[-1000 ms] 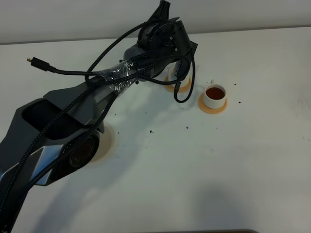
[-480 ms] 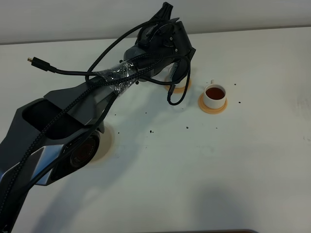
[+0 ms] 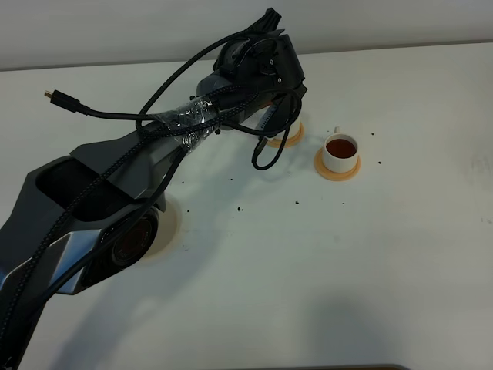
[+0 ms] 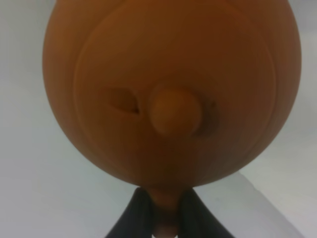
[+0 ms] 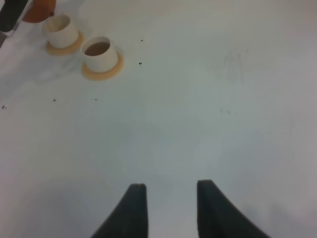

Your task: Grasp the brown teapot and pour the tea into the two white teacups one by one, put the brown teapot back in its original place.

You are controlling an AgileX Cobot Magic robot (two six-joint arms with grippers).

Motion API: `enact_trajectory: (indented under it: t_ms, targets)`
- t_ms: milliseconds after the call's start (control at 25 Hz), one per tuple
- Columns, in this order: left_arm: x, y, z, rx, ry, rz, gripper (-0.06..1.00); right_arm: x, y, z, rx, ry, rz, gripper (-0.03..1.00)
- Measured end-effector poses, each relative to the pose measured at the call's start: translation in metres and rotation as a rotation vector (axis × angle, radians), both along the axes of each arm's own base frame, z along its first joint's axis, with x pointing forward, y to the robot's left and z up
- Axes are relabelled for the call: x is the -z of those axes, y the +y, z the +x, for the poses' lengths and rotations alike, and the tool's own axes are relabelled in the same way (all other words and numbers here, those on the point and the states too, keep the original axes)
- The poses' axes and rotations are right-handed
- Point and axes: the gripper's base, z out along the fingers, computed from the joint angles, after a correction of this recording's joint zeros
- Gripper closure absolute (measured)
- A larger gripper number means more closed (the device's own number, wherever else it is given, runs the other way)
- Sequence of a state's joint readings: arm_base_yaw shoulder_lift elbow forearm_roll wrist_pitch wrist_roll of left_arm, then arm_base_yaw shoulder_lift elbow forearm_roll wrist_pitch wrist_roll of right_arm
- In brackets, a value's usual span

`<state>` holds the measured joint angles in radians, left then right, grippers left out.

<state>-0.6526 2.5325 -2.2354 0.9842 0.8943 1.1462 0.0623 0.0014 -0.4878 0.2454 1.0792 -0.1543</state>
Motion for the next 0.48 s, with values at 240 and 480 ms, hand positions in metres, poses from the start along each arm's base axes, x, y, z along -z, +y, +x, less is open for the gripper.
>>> enact_trajectory:
  t_ms: [240, 480]
  targets:
    - [-0.0022, -0.0011, 0.0020, 0.036, -0.021, 0.028, 0.83, 0.0000, 0.0000, 0.0000, 0.000, 0.000, 0.000, 0.73]
    - [-0.0036, -0.0035, 0.0038, 0.087, -0.031, 0.055, 0.83, 0.0000, 0.0000, 0.0000, 0.000, 0.000, 0.000, 0.73]
